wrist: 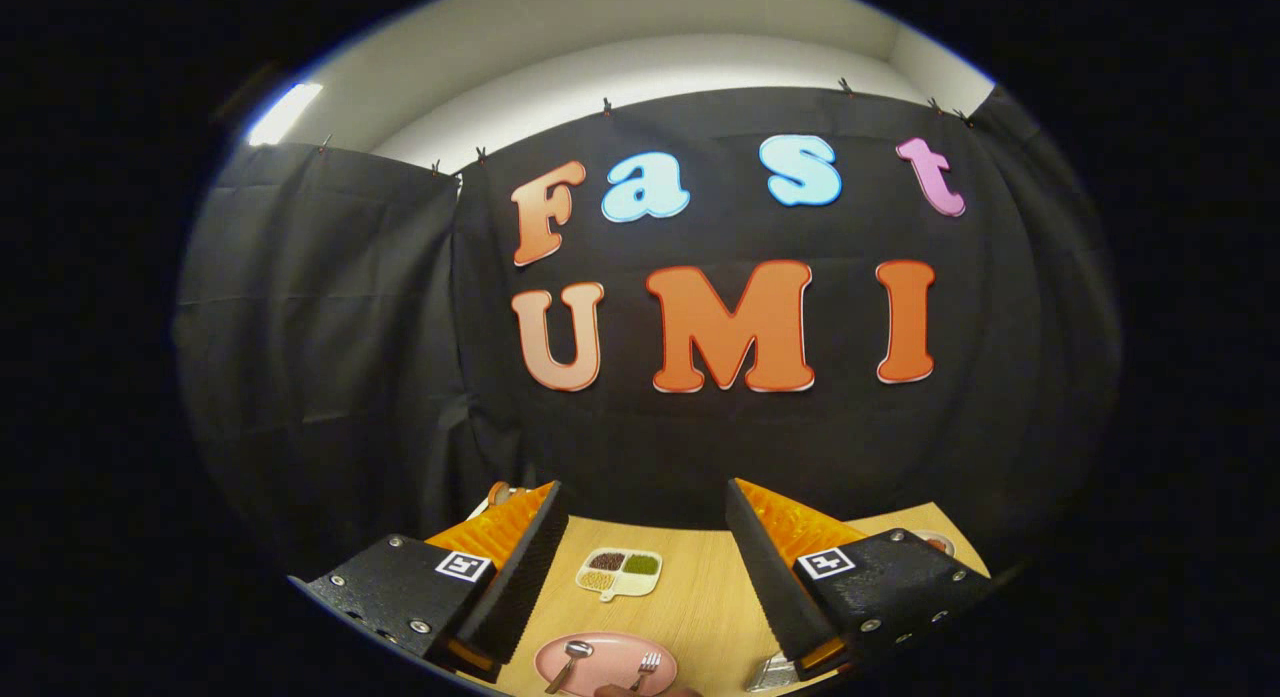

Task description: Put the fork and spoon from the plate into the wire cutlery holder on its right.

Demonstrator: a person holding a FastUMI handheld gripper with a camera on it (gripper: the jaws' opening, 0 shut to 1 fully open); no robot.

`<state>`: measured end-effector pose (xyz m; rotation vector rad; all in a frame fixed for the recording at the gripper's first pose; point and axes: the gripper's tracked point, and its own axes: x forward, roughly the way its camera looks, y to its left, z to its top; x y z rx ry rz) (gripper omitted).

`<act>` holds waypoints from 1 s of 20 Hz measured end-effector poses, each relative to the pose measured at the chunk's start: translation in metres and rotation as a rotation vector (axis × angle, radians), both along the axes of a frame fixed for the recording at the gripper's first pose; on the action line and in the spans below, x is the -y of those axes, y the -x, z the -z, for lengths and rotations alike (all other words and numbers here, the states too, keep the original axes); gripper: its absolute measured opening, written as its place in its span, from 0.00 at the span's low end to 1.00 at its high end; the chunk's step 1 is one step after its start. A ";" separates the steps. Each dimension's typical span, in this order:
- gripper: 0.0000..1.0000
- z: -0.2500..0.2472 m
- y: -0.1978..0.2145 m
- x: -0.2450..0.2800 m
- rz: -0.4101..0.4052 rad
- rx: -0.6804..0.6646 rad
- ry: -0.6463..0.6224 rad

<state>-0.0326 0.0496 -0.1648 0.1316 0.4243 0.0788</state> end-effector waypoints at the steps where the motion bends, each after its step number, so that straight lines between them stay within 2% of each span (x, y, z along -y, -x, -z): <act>1: 0.95 0.014 0.004 -0.004 -0.001 -0.043 -0.010; 12: 0.95 0.200 0.079 -0.043 -0.034 -0.532 -0.014; 16: 0.94 0.249 0.113 -0.048 -0.029 -0.671 -0.002; 20: 0.94 0.283 0.136 -0.049 -0.040 -0.768 0.068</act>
